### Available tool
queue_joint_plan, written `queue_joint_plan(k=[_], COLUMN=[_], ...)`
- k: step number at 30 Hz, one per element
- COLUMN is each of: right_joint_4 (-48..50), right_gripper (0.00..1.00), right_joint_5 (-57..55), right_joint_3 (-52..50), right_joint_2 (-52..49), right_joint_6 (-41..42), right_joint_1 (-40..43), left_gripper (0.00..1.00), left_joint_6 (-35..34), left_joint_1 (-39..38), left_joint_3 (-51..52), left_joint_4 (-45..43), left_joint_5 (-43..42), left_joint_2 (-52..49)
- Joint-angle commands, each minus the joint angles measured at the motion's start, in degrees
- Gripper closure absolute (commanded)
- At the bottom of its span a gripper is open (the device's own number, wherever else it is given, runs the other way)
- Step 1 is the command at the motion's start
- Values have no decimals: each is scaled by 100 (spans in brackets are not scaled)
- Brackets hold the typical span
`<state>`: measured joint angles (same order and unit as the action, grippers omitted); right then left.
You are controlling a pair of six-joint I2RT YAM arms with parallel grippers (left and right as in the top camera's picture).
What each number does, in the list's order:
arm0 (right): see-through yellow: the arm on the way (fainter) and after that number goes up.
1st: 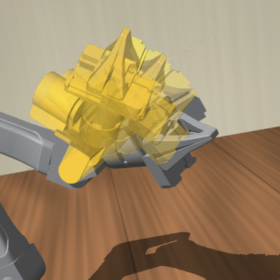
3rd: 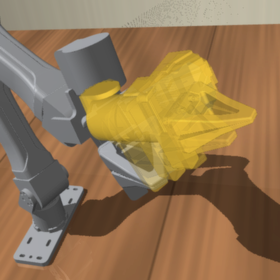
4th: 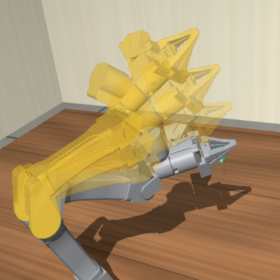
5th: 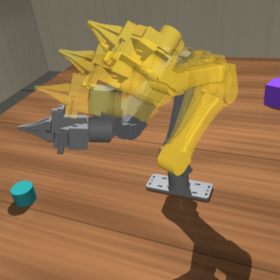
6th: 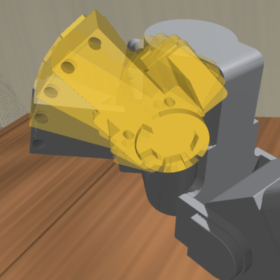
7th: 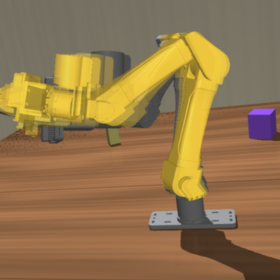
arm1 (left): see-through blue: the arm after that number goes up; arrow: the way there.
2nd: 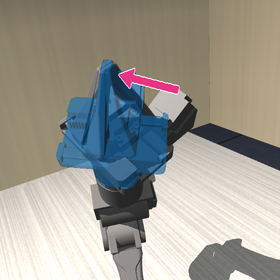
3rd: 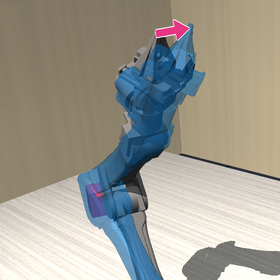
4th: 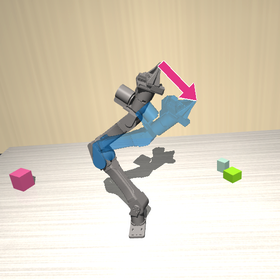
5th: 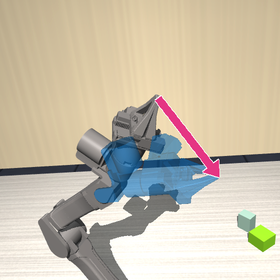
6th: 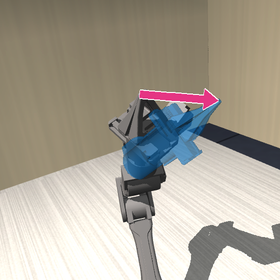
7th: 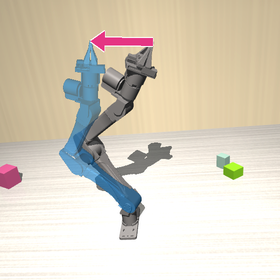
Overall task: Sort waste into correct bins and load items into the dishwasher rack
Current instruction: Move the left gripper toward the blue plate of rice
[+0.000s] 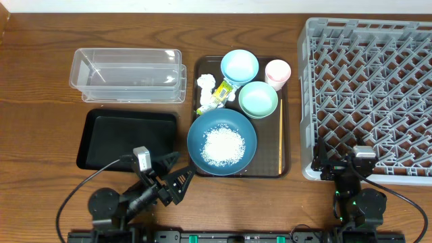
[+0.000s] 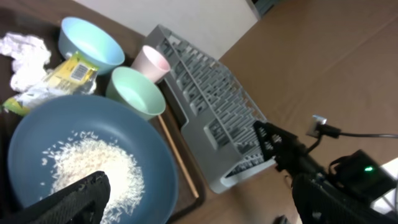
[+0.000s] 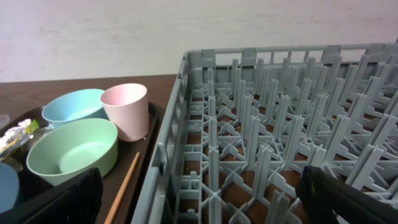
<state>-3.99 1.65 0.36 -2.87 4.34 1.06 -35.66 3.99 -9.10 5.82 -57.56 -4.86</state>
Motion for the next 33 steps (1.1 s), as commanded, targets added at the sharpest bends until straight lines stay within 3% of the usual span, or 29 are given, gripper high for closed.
queue_joint_plan(k=[1,5,7,11,16,19,21,26,30,33], right_joint_4=[-24,-24,-24,-24,-24,-24,-24,-24,-26,-24], right_gripper=[1,1,1,1,1,1,1,1,1,1], right_joint_5=[-35,-35,-33,-33,-35,-35,-33,-35,-33,-33], right_joint_3=[-4,-4,-4,-4,-4,-4,-4,-4,-4,-4], right_joint_2=[17,17,17,17,17,17,17,17,17,17], right_joint_6=[74,74,74,74,74,74,74,74,74,74], right_joint_1=[63,63,63,63,63,63,63,63,63,63], left_gripper=[5,5,5,5,5,5,5,5,4,4], left_joint_6=[575,1775,2238,2295,2321,2507,2623,2332,2249,2243], left_joint_1=[17,17,17,17,15,-79,-271,-1239,-2052,-2494], left_joint_3=[-695,-1342,-1762,-2369,-2734,-2992,-3292,-4579,-5512,-5753], left_joint_4=[516,2118,3032,3705,3541,3550,3748,5123,6078,5960], left_joint_5=[-76,1014,2033,2538,1390,1198,1508,3403,3864,3856], left_joint_2=[-590,-1578,-2236,-3154,-3724,-3783,-3775,-4072,-4859,-5305])
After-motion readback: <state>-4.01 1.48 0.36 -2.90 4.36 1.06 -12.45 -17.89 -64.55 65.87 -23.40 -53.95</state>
